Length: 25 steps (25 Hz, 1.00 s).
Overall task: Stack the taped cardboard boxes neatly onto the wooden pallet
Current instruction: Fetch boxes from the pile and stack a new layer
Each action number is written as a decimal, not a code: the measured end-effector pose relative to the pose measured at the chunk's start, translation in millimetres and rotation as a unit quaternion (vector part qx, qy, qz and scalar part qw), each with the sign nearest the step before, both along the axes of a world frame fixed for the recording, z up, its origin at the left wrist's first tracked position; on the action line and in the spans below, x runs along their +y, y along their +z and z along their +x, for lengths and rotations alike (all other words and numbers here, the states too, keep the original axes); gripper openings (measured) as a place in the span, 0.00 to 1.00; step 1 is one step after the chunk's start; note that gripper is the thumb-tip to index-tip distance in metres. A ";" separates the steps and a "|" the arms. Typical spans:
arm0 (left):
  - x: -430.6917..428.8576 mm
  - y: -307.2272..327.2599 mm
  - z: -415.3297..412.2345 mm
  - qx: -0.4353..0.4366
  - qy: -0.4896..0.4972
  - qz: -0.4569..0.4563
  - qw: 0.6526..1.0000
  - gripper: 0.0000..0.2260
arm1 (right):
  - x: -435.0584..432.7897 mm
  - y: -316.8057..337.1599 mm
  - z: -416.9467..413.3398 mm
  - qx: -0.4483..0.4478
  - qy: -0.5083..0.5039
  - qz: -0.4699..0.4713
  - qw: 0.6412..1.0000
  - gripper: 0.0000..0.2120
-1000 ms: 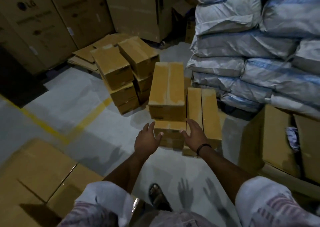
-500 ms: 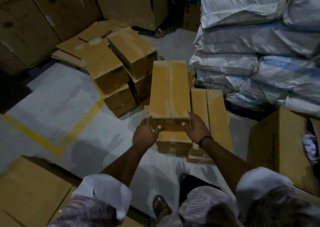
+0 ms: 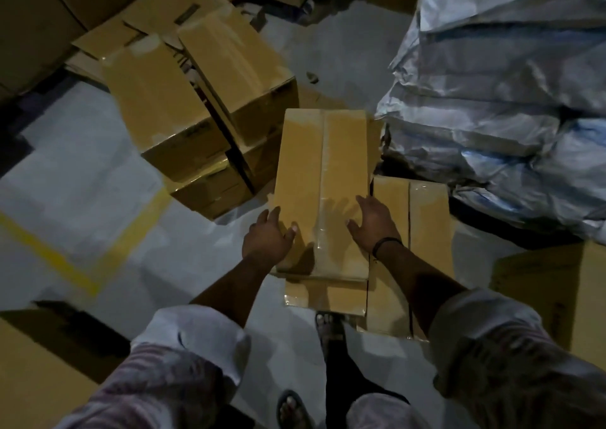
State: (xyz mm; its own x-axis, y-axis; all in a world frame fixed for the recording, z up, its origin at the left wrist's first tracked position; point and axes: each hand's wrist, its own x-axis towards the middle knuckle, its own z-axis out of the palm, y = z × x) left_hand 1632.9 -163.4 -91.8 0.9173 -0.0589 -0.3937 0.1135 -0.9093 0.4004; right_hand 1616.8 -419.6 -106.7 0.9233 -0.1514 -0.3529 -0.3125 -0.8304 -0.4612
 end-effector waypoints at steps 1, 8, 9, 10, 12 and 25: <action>-4.5 -6.7 15.0 0.011 -0.002 0.006 1.000 0.36 | -4.0 -7.7 14.8 0.011 -0.001 -0.002 1.000 0.33; -21.1 -53.5 88.2 0.060 -0.020 0.064 0.996 0.45 | -15.6 -57.4 73.3 0.051 0.022 -0.024 0.998 0.34; -21.2 -58.8 95.8 0.066 -0.020 0.054 0.996 0.45 | -14.5 -62.4 78.2 0.047 0.029 -0.024 0.998 0.34; -20.7 -63.6 102.1 0.073 -0.018 0.038 0.996 0.45 | -13.1 -67.4 81.8 0.046 0.034 -0.022 0.998 0.34; -19.2 -74.1 111.2 0.084 -0.008 -0.015 0.996 0.45 | -10.0 -74.7 86.8 0.045 0.031 -0.017 0.998 0.34; 22.2 -43.7 25.3 0.109 0.016 -0.019 0.994 0.49 | 43.4 -45.0 30.5 0.027 0.096 -0.072 0.992 0.38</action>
